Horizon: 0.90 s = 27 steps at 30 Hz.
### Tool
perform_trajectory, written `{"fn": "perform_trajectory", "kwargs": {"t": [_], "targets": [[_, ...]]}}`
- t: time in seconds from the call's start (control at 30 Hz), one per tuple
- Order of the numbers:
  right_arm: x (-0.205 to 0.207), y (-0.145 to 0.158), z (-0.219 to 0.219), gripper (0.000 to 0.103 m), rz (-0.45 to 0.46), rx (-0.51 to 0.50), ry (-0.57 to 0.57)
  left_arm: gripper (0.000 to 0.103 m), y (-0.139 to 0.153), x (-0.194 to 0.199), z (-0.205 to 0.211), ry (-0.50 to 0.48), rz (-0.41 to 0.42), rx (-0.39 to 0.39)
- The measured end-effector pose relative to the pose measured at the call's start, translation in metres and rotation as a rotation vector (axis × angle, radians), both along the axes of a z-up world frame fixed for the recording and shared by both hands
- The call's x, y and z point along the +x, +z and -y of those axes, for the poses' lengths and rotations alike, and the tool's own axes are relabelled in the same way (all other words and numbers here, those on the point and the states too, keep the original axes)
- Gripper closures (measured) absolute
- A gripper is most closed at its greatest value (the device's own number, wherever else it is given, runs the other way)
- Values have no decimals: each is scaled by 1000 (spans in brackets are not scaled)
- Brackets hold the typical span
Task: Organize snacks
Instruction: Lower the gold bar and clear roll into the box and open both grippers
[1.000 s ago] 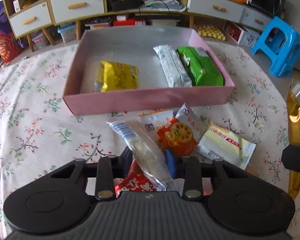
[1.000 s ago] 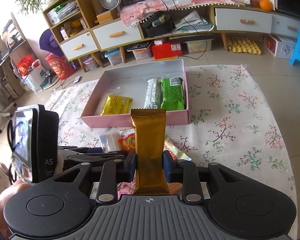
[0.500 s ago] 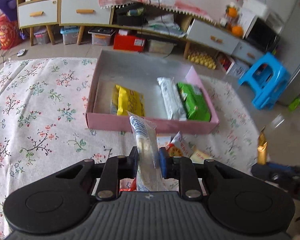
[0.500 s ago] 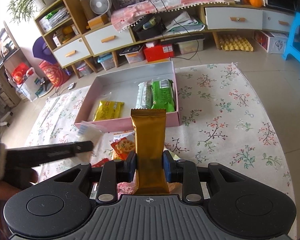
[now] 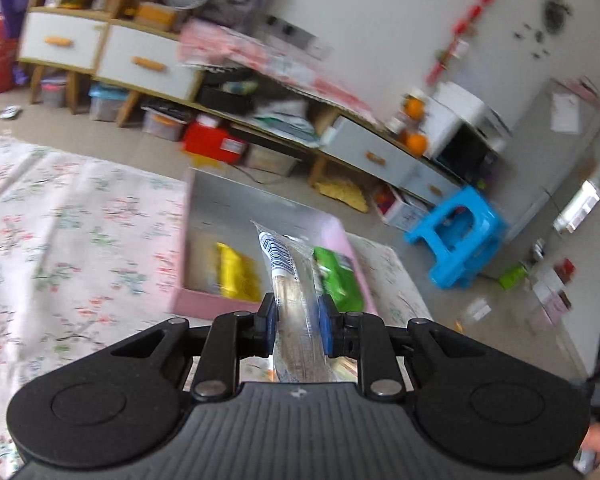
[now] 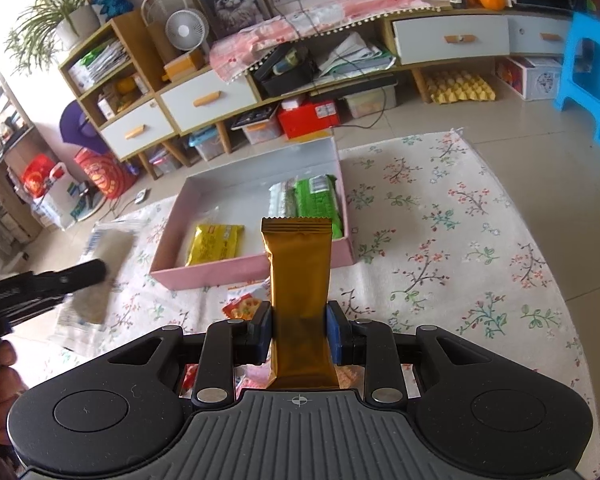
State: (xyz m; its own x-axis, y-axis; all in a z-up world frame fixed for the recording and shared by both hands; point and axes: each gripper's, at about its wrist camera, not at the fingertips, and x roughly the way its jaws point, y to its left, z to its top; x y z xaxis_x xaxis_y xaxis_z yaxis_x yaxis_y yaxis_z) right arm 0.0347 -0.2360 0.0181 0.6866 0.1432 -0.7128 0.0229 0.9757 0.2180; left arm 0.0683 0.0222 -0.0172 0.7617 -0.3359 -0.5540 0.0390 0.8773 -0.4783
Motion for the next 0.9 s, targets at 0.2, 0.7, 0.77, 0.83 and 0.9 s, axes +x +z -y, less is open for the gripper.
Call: {"fn": "perform_trajectory", "kwargs": {"t": [0.2, 0.7, 0.77, 0.83, 0.9], "targets": [[14, -5, 5, 77, -27, -17, -60, 84, -1, 16, -6, 70, -10, 22], [113, -25, -39, 77, -70, -14, -10, 84, -13, 80, 17, 69, 8, 104], [129, -27, -48, 77, -63, 16, 17, 84, -15, 85, 20, 70, 7, 138], [142, -30, -60, 76, -45, 4, 50, 84, -20, 89, 20, 77, -3, 164], [152, -36, -70, 76, -36, -14, 85, 84, -27, 95, 18, 76, -30, 149]]}}
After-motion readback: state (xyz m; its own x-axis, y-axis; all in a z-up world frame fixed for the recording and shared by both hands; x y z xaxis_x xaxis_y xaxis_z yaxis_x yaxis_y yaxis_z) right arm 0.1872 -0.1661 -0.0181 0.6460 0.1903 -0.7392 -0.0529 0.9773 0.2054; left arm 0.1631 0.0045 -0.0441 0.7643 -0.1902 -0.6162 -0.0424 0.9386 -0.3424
